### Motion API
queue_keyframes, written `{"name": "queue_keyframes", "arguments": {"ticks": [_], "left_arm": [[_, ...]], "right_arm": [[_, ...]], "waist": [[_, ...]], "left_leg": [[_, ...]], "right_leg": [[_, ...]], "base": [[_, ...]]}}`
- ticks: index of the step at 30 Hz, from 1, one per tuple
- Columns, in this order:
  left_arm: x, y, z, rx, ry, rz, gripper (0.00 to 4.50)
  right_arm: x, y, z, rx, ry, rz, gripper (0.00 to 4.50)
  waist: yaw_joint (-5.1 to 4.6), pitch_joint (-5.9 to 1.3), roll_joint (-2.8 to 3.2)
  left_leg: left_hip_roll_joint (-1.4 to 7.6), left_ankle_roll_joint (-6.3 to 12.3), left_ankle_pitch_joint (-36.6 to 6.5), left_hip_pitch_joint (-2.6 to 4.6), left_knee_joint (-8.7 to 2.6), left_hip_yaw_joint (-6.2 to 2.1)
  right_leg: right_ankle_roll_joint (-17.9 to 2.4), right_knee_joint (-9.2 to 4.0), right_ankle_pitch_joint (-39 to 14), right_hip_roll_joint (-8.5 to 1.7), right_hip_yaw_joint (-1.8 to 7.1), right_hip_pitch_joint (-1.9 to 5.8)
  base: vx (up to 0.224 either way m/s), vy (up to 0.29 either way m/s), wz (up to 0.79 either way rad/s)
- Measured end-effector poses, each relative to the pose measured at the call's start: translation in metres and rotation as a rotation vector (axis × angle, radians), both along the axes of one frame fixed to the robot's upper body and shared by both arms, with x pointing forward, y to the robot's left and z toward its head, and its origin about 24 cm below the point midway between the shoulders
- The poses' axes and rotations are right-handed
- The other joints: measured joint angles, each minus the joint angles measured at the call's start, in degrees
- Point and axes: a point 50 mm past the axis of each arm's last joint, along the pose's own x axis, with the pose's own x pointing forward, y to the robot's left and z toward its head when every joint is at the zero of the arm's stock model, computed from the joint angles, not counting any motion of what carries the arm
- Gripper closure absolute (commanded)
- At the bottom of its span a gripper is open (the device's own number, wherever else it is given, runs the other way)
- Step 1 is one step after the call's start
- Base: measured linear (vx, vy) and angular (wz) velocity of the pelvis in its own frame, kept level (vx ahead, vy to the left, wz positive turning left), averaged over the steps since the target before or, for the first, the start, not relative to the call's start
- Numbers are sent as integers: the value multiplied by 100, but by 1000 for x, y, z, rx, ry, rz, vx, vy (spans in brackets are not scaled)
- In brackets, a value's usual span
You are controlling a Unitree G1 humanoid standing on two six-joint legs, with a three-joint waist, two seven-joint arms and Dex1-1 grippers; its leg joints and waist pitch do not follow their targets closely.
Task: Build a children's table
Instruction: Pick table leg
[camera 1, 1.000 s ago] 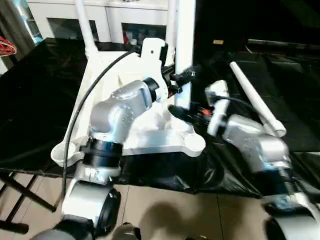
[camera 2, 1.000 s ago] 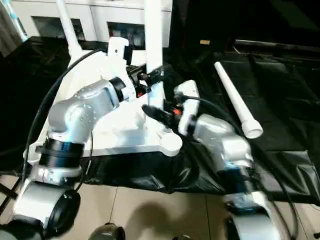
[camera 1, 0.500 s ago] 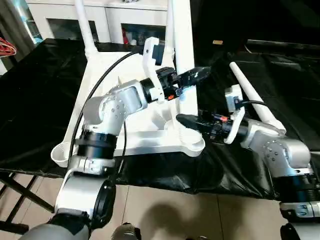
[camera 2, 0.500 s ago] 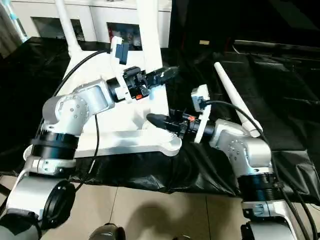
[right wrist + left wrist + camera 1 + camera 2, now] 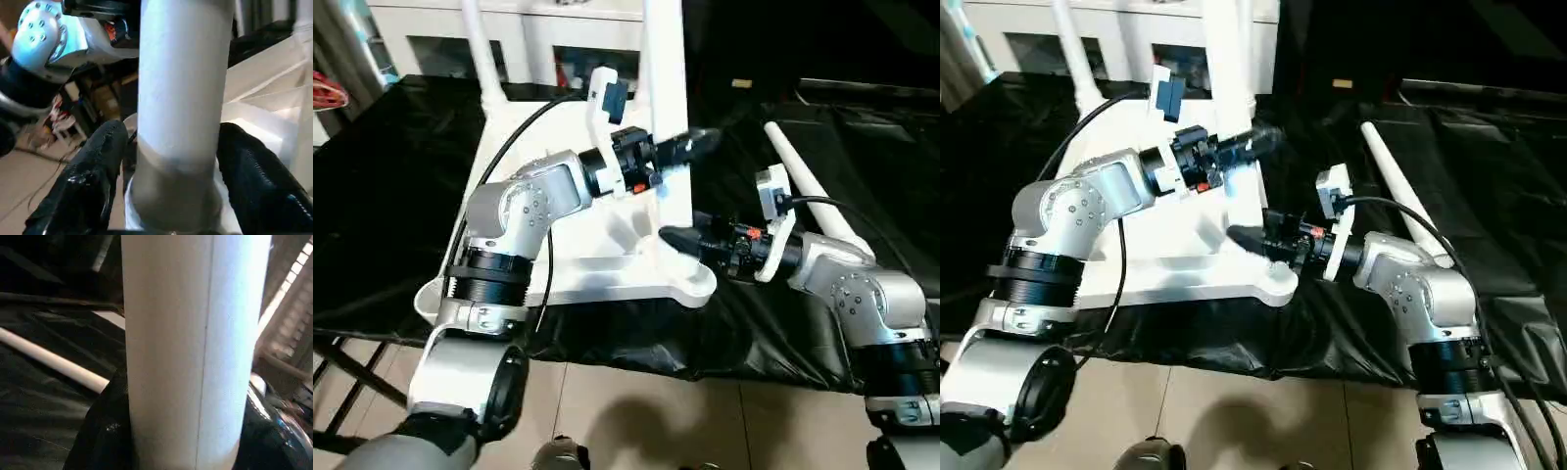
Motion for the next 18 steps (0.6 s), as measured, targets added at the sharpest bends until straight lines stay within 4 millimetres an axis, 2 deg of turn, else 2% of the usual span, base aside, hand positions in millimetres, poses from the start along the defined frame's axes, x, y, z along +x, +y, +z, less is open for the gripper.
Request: {"name": "queue_keyframes", "arguments": {"ticks": [7,18], "left_arm": [[-14,-7,-3,22,-23,-150,262],[-19,-13,-4,27,-25,-216,262]], "right_arm": [[-2,1,1,-20,39,116,139],[-5,3,-1,-33,76,212,139]], "waist": [[14,-1,-2],[49,-1,-3]], "left_leg": [[1,0,0,1,0,0],[1,0,0,1,1,1]], "right_leg": [[0,0,0,0,-1,0],[0,1,0,0,0,0]], "base": [[0,0,0],[0,0,0]]}}
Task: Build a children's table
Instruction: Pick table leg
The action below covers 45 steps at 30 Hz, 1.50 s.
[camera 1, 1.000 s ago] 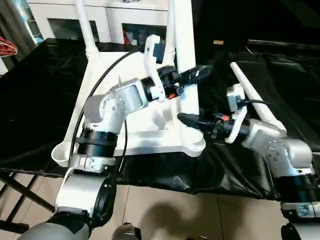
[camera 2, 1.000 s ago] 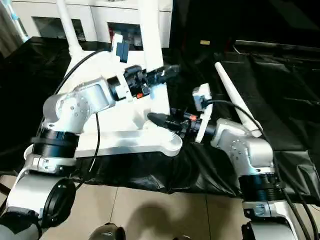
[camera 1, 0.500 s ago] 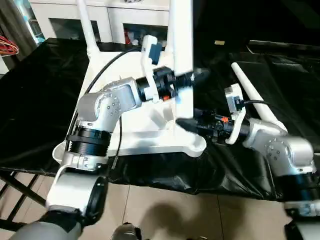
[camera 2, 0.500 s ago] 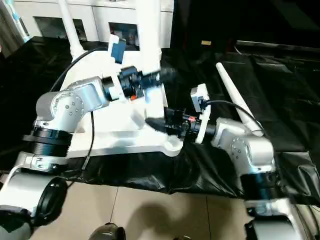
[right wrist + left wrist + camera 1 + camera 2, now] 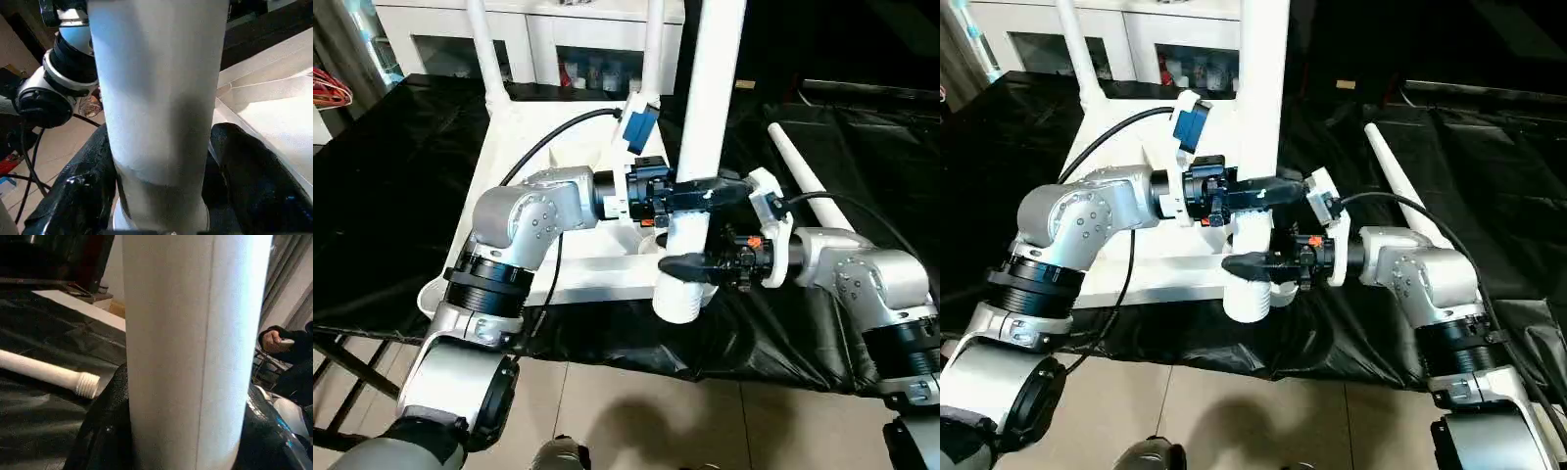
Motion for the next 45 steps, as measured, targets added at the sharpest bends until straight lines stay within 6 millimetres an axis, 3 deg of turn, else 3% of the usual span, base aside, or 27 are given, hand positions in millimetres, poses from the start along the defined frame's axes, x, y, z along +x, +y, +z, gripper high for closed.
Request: {"name": "queue_keyframes", "arguments": {"ticks": [7,19,28,31,33,36,42,45], "left_arm": [[-1,-2,-1,-5,18,-14,262],[-2,-3,-1,-5,23,-20,262],[-2,-4,-2,-5,26,-20,262],[-1,-5,-3,-10,36,-12,192],[-1,-6,-2,-25,49,-13,190],[-1,-6,-1,-48,51,-2,152],[7,-1,19,-278,22,140,150],[19,18,26,-377,11,325,150]], "right_arm": [[-1,0,-1,3,6,17,139],[-3,1,-2,19,27,51,246],[-3,1,-2,18,26,52,259],[-3,0,-2,18,28,49,259],[-2,1,-3,26,29,43,260],[-1,3,-2,44,25,35,261],[2,5,0,101,8,-33,261],[0,-5,-4,123,11,-120,261]], "waist": [[30,0,0],[39,-1,1],[39,-1,2],[42,-1,2],[42,-1,2],[42,-1,2],[46,-6,10],[60,-14,29]], "left_leg": [[0,0,0,0,1,0],[0,0,0,0,1,0],[0,0,0,0,1,0],[0,0,0,0,1,0],[0,0,0,0,1,0],[0,0,0,0,1,0],[0,0,0,-1,2,-1],[0,0,0,-1,3,-5]], "right_leg": [[0,0,0,0,0,0],[0,0,0,0,0,0],[0,0,0,0,0,0],[0,0,0,0,0,0],[-1,0,0,0,0,0],[-1,1,0,0,-1,0],[-2,1,1,0,-1,1],[-2,1,1,0,-4,2]], "base": [[0,0,0],[0,0,0],[0,0,0],[0,0,0],[0,0,0],[0,0,0],[0,0,0],[0,0,0]]}}
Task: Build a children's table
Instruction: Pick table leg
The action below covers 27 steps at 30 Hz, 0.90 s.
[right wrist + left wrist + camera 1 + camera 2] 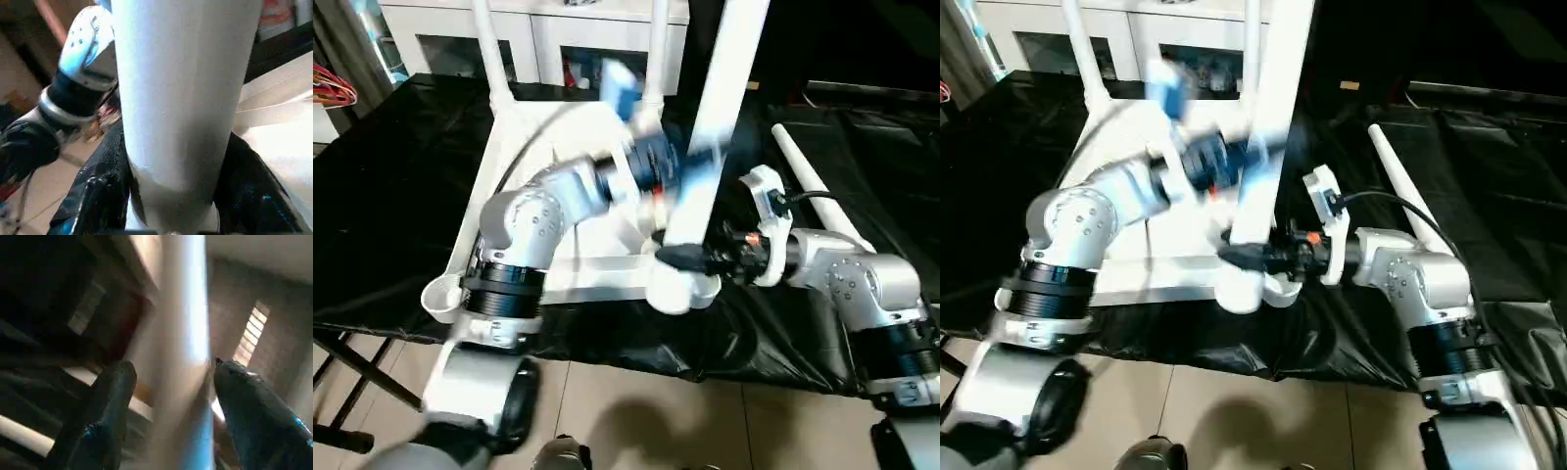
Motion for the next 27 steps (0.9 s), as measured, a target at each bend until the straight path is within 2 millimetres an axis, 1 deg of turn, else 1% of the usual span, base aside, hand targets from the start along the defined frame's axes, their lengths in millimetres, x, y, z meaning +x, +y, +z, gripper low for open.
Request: {"name": "queue_keyframes", "arguments": {"ticks": [1,3,5,7,9,10,11,13,14,16,18,20,23,25,27], "left_arm": [[5,9,-1,-11,12,66,150],[10,21,-5,-21,40,137,150],[13,31,-14,-6,72,218,150],[15,39,-22,5,104,268,150],[19,49,-30,99,101,396,150],[20,62,-38,249,72,531,150],[21,72,-47,334,62,611,150],[18,89,-68,508,57,730,150],[16,91,-76,567,59,752,150],[10,87,-92,671,49,744,150],[6,79,-102,701,34,689,150],[2,65,-107,705,7,604,150],[-1,52,-111,722,-57,498,150],[-1,42,-117,775,-104,406,150],[-2,37,-124,806,-116,346,150]], "right_arm": [[-1,-4,-1,4,1,-32,261],[-2,-10,0,14,-8,-66,262],[-6,-13,6,35,-39,-87,262],[-9,-16,12,44,-67,-104,262],[-15,-19,14,50,-84,-132,262],[-20,-21,13,38,-96,-178,262],[-24,-22,11,28,-96,-206,262],[-28,-26,2,-17,-91,-310,262],[-28,-27,-2,-37,-83,-353,262],[-27,-24,-11,-91,-81,-452,262],[-23,-21,-17,-136,-78,-526,262],[-20,-19,-20,-170,-86,-597,262],[-15,-24,-24,-219,-96,-696,262],[-11,-31,-30,-270,-98,-777,262],[-8,-37,-36,-311,-88,-839,262]], "waist": [[-2,-11,19],[-3,-26,42],[-4,-42,73],[-5,-50,86],[-5,-56,93],[-13,-65,103],[-31,-71,112],[-72,-71,113],[-84,-71,113],[-91,-71,113],[-97,-71,113],[-103,-71,113],[-152,-73,116],[-178,-76,122],[-194,-81,135]], "left_leg": [[-1,0,0,0,0,1],[-2,1,0,0,0,1],[-1,1,-1,0,0,0],[0,0,0,1,0,-1],[1,0,0,4,0,-4],[1,0,-1,6,-2,-6],[1,0,-2,11,-3,-6],[1,-2,-1,10,-7,-7],[0,-2,-1,10,-7,-6],[-1,-5,1,10,-7,-7],[-3,-7,3,10,-6,-6],[-7,-8,3,10,-7,-6],[-11,-8,3,11,-7,-6],[-11,-8,3,12,-7,-6],[-11,-7,2,12,-9,-6]], "right_leg": [[0,-1,0,0,1,0],[0,-2,0,0,1,0],[2,-2,-1,0,0,0],[3,-2,-2,0,-1,0],[6,-2,-3,1,-2,3],[16,-6,-9,2,-1,6],[34,-6,-20,2,-1,9],[62,-6,-33,3,-1,8],[63,-6,-32,3,-1,8],[63,-8,-32,2,1,10],[63,-10,-32,2,4,10],[63,-13,-32,1,8,12],[64,-15,-32,0,12,13],[65,-15,-32,0,12,13],[66,-15,-30,0,12,12]], "base": [[0,0,0],[0,0,0],[0,0,0],[0,0,0],[0,0,0],[0,0,0],[0,0,0],[0,0,0],[0,0,0],[0,0,0],[0,0,0],[0,0,0],[0,0,0],[0,0,0],[0,0,0]]}}
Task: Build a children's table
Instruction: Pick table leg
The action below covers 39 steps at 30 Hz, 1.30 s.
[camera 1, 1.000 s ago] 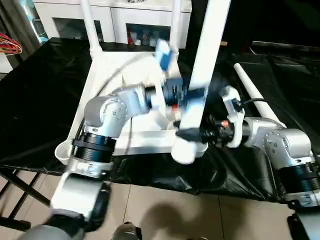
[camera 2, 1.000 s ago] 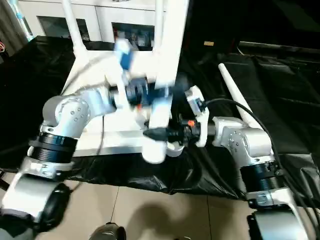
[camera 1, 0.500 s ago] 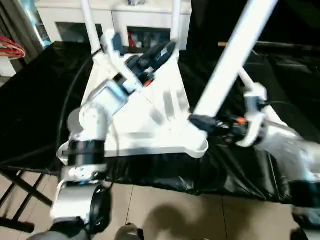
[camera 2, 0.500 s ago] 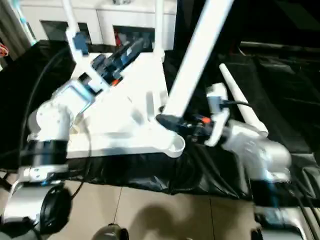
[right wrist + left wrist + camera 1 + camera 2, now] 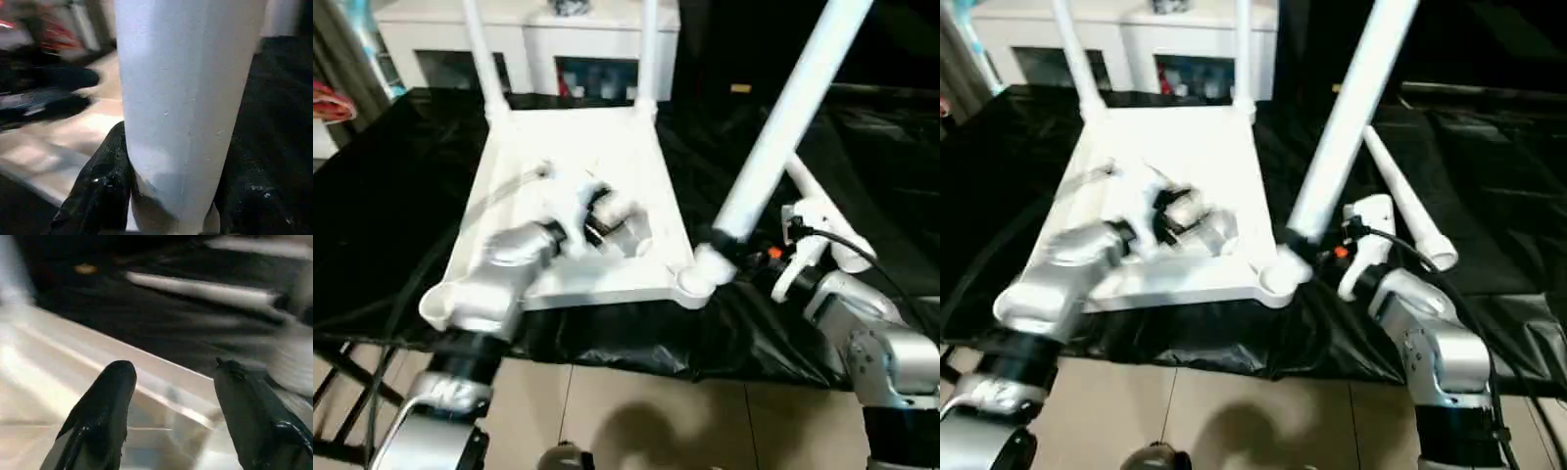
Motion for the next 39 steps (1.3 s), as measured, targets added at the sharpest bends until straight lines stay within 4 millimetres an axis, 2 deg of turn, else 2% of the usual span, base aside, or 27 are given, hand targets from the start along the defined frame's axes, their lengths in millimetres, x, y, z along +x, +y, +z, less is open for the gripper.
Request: {"name": "queue_keyframes", "arguments": {"ticks": [3,6,9,13,18,19,20,21,22,23,24,25,26,27,28,29,30,31,32,33,34,35,36,37,38,39], "left_arm": [[4,0,-5,8,7,38,150],[12,3,1,-37,-4,158,150],[16,8,3,-113,4,296,150],[6,15,-3,-158,15,411,150],[-7,19,-10,-167,23,523,150],[-8,17,-8,-166,14,535,150],[-10,16,-6,-165,-1,545,150],[-11,16,-5,-161,-12,552,150],[-12,17,-5,-153,-18,568,150],[-12,18,-5,-148,-19,577,150],[-12,19,-6,-144,-19,586,150],[-12,22,-5,-146,-16,606,150],[-13,25,-4,-151,-11,624,150],[-14,26,-3,-162,-6,636,150],[-14,25,-2,-174,1,641,150],[-15,23,-2,-173,5,631,150],[-15,20,-1,-167,2,617,150],[-16,19,2,-162,-11,603,150],[-16,19,3,-163,-18,599,150],[-16,20,4,-164,-22,598,150],[-17,22,2,-164,-13,595,150],[-17,23,1,-159,-8,593,150],[-17,24,1,-155,-6,591,150],[-17,24,1,-155,-5,588,150],[-17,24,1,-155,-4,588,150],[-18,24,0,-155,1,588,150]], "right_arm": [[1,-10,-3,-29,7,-77,262],[-3,-14,-6,-53,6,-114,262],[-3,-14,-8,-106,-11,-193,262],[-1,-10,-8,-144,-45,-320,262],[-5,0,-11,-204,-68,-297,262],[-6,2,-12,-209,-65,-291,262],[-6,3,-14,-219,-64,-293,262],[-6,5,-14,-225,-65,-294,262],[-6,9,-14,-211,-70,-297,262],[-6,12,-14,-199,-72,-294,262],[-6,14,-15,-196,-73,-288,262],[-5,15,-14,-194,-73,-283,262],[-6,16,-14,-192,-73,-274,262],[-7,16,-15,-190,-71,-267,262],[-8,13,-17,-196,-63,-262,262],[-10,12,-19,-199,-53,-260,262],[-12,11,-21,-197,-44,-257,262],[-13,12,-22,-193,-41,-250,262],[-13,12,-22,-194,-41,-246,262],[-13,12,-22,-193,-40,-242,262],[-14,15,-23,-202,-41,-215,262],[-14,19,-23,-206,-42,-188,262],[-15,22,-24,-204,-42,-168,262],[-15,24,-25,-205,-38,-156,262],[-16,25,-25,-207,-36,-149,262],[-16,25,-26,-211,-36,-147,262]], "waist": [[-39,-4,22],[-92,-15,39],[-173,-43,82],[-283,-46,86],[-292,-42,75],[-377,-60,115],[-413,-60,117],[-472,-54,132],[-527,-49,152],[-557,-49,146],[-565,-54,132],[-548,-60,87],[-531,-65,25],[-513,-62,-8],[-349,-60,-86],[-270,-56,-150],[-243,-82,-180],[-228,-100,-162],[-222,-127,-86],[-208,-123,-74],[-194,-132,-28],[-194,-138,-1],[-209,-130,5],[-244,-116,31],[-265,-90,-11],[-279,-57,-29]], "left_leg": [[0,0,0,0,-13,1],[0,0,0,0,-23,0],[-4,5,-3,-1,-25,3],[-3,4,-3,1,-29,3],[-5,5,-3,-17,-35,-19],[-72,6,1,-107,-25,-227],[-76,7,2,-142,-26,-316],[-83,-8,15,-163,-24,-440],[-112,-49,51,-176,-20,-644],[-116,-82,71,-166,-20,-738],[-117,-125,96,-149,-21,-792],[-96,-188,133,-115,-42,-784],[-52,-201,141,-88,-65,-704],[2,-189,117,-65,-98,-630],[-14,188,-155,-135,346,-454],[-131,360,-261,-153,645,-396],[-308,385,-277,-99,713,-400],[-471,410,-292,32,497,-420],[-520,438,-405,111,272,-432],[-506,393,-442,101,202,-488],[-398,310,-393,78,185,-522],[-339,260,-365,102,155,-544],[-315,216,-340,57,136,-587],[-319,120,-297,40,131,-676],[-369,12,-363,70,133,-675],[-368,33,-396,132,207,-622]], "right_leg": [[-3,0,2,0,-2,-3],[-29,-3,17,0,-5,-4],[-32,-12,18,0,-3,-3],[-8,-16,4,1,-5,-3],[2,-20,-2,2,-26,8],[2,-57,-3,-50,-205,44],[-25,-100,13,-55,-297,77],[-72,-102,13,-41,-375,121],[-195,-19,-62,19,-440,172],[-362,96,-168,71,-428,144],[-544,275,-311,141,-302,132],[-530,433,-456,165,-193,111],[-405,520,-518,170,-129,110],[-292,530,-521,204,-115,80],[-334,509,-518,223,-105,71],[-338,487,-497,225,-51,60],[-343,444,-468,229,-39,38],[-284,371,-387,307,-29,14],[-281,296,-341,390,-82,7],[-279,234,-302,432,-142,7],[-267,120,-235,508,-210,39],[-232,64,-210,526,-263,52],[-227,39,-197,496,-363,82],[-335,35,-247,448,-511,124],[-509,56,-304,355,-598,152],[-550,71,-322,257,-732,194]], "base": [[0,0,0],[0,0,0],[0,0,0],[0,0,0],[0,0,0],[0,-27,41],[0,-27,41],[22,-63,57],[6,-118,55],[6,-118,55],[10,-173,55],[18,-250,41],[18,-250,41],[-8,-290,30],[17,-257,4],[17,-257,4],[33,-216,0],[-23,-171,13],[-23,-171,13],[-44,-141,9],[-46,-93,9],[-46,-93,9],[-41,-43,20],[-43,-44,43],[-43,-44,43],[-50,-35,54]]}}
